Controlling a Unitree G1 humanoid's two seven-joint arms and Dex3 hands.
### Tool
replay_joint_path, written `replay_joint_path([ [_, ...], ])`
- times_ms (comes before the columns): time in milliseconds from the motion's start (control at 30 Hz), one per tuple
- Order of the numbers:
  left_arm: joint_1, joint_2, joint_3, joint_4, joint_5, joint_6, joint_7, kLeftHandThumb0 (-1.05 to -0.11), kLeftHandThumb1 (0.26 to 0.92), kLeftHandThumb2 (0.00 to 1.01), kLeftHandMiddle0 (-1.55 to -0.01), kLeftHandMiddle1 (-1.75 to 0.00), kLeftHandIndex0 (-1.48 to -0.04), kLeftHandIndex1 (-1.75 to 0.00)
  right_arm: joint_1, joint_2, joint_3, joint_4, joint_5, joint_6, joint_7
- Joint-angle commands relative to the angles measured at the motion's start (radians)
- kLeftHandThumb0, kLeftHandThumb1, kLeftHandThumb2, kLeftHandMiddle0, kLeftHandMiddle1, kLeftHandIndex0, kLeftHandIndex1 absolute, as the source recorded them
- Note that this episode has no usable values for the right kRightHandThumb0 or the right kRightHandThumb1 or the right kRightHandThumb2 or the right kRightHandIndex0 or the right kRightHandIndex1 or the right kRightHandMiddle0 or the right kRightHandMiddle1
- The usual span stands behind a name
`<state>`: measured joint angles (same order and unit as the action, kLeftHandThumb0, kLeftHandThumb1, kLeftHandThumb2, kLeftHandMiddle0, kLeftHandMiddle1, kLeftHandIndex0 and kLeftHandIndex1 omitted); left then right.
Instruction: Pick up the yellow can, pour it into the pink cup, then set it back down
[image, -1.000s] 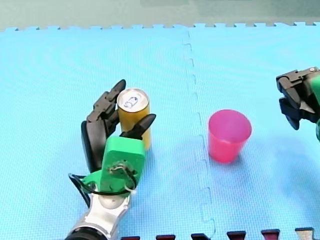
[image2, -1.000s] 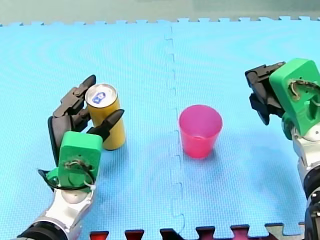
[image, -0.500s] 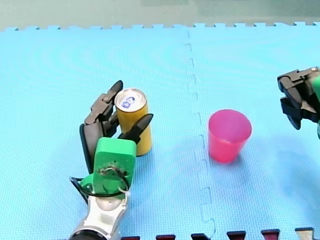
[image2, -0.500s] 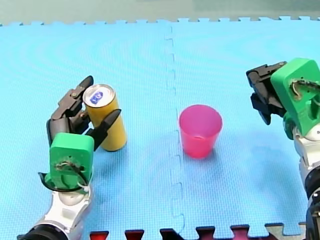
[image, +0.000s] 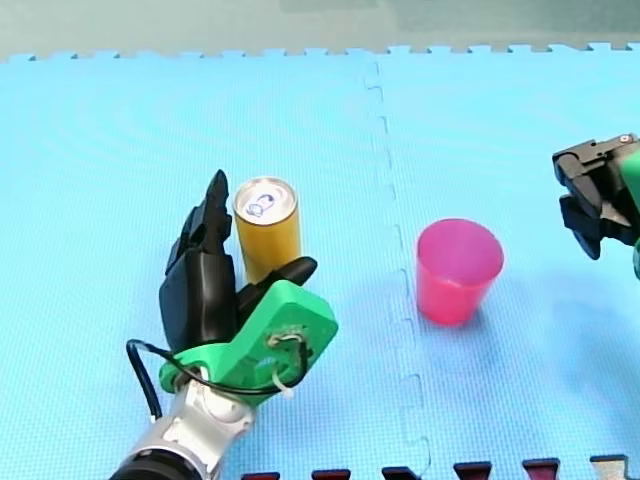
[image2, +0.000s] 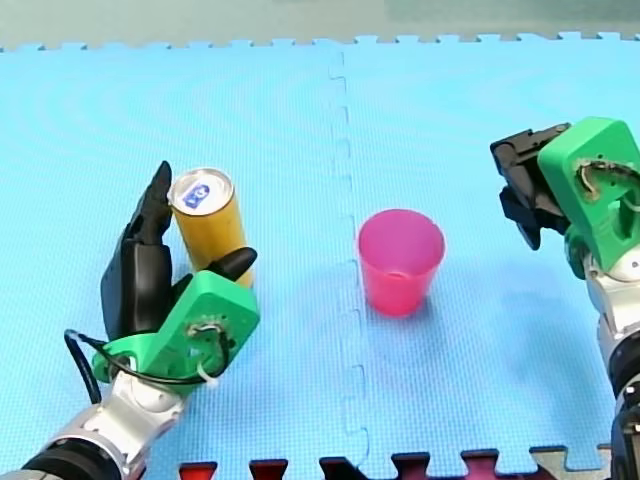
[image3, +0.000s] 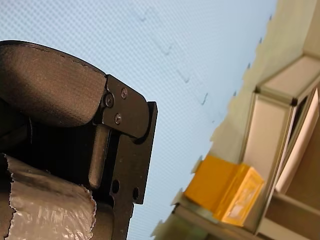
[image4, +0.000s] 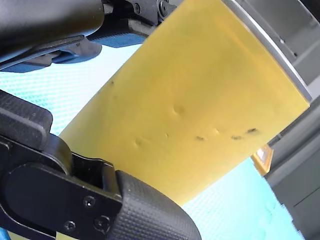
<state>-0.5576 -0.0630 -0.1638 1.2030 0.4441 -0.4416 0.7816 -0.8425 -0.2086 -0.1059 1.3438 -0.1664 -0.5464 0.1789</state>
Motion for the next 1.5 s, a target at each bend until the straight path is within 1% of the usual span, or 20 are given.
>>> replay_joint_path([
  [0, -0.007, 0.008, -0.008, -0.015, -0.003, 0.028, -0.011, -1.048, 0.892, 0.01, -0.12, 0.0, -0.13, 0.0, -0.006, -0.002, 0.0, 0.001, -0.001, 0.0, -0.007],
  [133, -0.007, 0.014, -0.022, -0.029, -0.001, 0.064, -0.023, -1.048, 0.887, 0.0, -0.11, 0.0, -0.11, 0.0, -0.006, 0.002, -0.002, 0.003, 0.001, 0.002, -0.013],
  [400, 0.0, 0.023, -0.042, -0.048, 0.0, 0.091, -0.038, -1.048, 0.897, 0.01, -0.1, 0.0, -0.09, 0.0, -0.007, 0.001, -0.003, 0.003, 0.001, 0.002, -0.012],
  [500, 0.008, 0.029, -0.048, -0.058, 0.0, 0.089, -0.045, -1.048, 0.9, 0.01, -0.1, 0.0, -0.09, 0.0, -0.005, 0.0, -0.003, 0.004, 0.0, 0.002, -0.011],
  [733, 0.053, 0.048, -0.055, -0.117, -0.009, 0.063, -0.086, -1.048, 0.892, 0.0, -0.1, 0.0, -0.08, 0.0, -0.004, -0.001, -0.004, 0.005, 0.0, 0.005, -0.014],
  [833, 0.087, 0.059, -0.048, -0.164, -0.033, 0.028, -0.135, -1.048, 0.877, 0.0, -0.1, 0.0, -0.09, 0.0, -0.005, -0.001, -0.004, 0.006, -0.001, 0.008, -0.019],
  [933, 0.117, 0.062, -0.041, -0.207, -0.054, 0.005, -0.181, -1.048, 0.865, 0.0, -0.11, -0.01, -0.09, 0.0, -0.006, 0.0, -0.004, 0.006, -0.002, 0.013, -0.021],
  [1167, 0.171, 0.052, -0.037, -0.286, -0.088, -0.046, -0.266, -1.048, 0.834, 0.0, -0.13, -0.01, -0.11, -0.01, -0.01, 0.0, -0.003, 0.006, -0.002, 0.022, -0.019],
  [1233, 0.197, 0.054, -0.029, -0.318, -0.124, -0.094, -0.327, -1.048, 0.824, 0.0, -0.13, -0.01, -0.12, -0.01, -0.011, 0.0, -0.002, 0.005, -0.002, 0.024, -0.019],
  [1300, 0.241, 0.056, -0.013, -0.372, -0.209, -0.179, -0.444, -1.048, 0.816, 0.0, -0.13, -0.01, -0.12, -0.01, -0.013, 0.0, -0.002, 0.005, -0.002, 0.027, -0.019],
  [1333, 0.274, 0.06, -0.01, -0.421, -0.25, -0.214, -0.497, -1.048, 0.813, 0.0, -0.13, -0.01, -0.12, -0.01, -0.015, 0.0, -0.003, 0.005, -0.002, 0.028, -0.02],
  [1400, 0.329, 0.07, -0.015, -0.512, -0.301, -0.258, -0.57, -1.048, 0.807, 0.0, -0.12, -0.01, -0.13, -0.02, -0.017, 0.001, -0.003, 0.005, -0.002, 0.031, -0.022],
  [1433, 0.351, 0.075, -0.02, -0.552, -0.316, -0.271, -0.596, -1.048, 0.803, 0.0, -0.12, -0.01, -0.14, -0.02, -0.018, 0.001, -0.003, 0.005, -0.002, 0.032, -0.023],
  [1467, 0.369, 0.077, -0.025, -0.594, -0.323, -0.269, -0.614, -1.048, 0.798, 0.0, -0.12, 0.0, -0.15, -0.02, -0.019, 0.002, -0.003, 0.005, -0.002, 0.033, -0.024],
])
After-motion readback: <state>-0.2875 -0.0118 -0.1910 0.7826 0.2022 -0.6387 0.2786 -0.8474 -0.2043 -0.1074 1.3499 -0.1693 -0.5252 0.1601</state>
